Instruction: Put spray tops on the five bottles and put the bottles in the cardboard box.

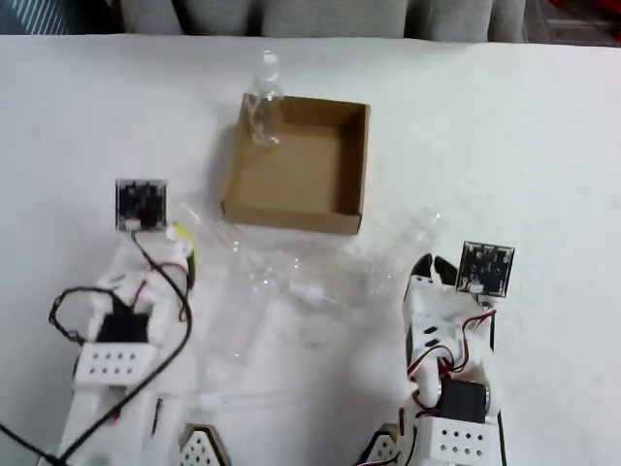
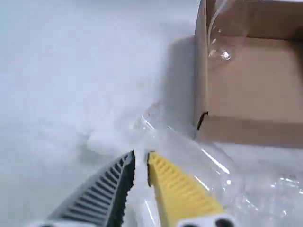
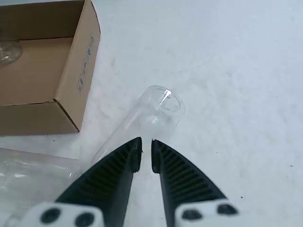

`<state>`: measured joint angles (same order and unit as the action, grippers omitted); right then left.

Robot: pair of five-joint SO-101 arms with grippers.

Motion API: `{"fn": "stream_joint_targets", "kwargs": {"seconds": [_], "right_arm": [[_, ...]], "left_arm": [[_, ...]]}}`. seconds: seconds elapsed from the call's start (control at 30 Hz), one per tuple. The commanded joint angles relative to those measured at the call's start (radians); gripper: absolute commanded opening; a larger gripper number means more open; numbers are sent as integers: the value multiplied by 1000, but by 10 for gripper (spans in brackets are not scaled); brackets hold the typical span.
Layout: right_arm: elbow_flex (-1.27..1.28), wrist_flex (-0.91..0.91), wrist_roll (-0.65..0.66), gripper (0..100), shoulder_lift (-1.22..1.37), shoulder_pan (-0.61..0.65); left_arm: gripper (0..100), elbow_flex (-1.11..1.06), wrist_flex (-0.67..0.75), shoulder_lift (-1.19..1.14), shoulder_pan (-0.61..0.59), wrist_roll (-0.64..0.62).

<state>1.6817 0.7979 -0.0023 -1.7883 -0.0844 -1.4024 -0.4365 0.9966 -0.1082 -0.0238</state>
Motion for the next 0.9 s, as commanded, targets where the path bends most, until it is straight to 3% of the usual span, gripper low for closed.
{"fn": "stream_joint_targets", "kwargs": {"seconds": [0.0,0.13,0.37,0.7,0.87], "right_arm": [[8,4,9,15,-12,1],[8,-2,9,15,-12,-30],[8,-4,9,15,-12,-36],[8,-4,9,15,-12,-36],[8,-4,9,15,-12,-36]], "left_arm": [[64,-94,0,140,-12,12],[64,-133,-18,191,-12,12],[64,3,-259,137,-12,81],[64,367,-459,-272,2,81],[64,560,-690,-397,111,143]]}}
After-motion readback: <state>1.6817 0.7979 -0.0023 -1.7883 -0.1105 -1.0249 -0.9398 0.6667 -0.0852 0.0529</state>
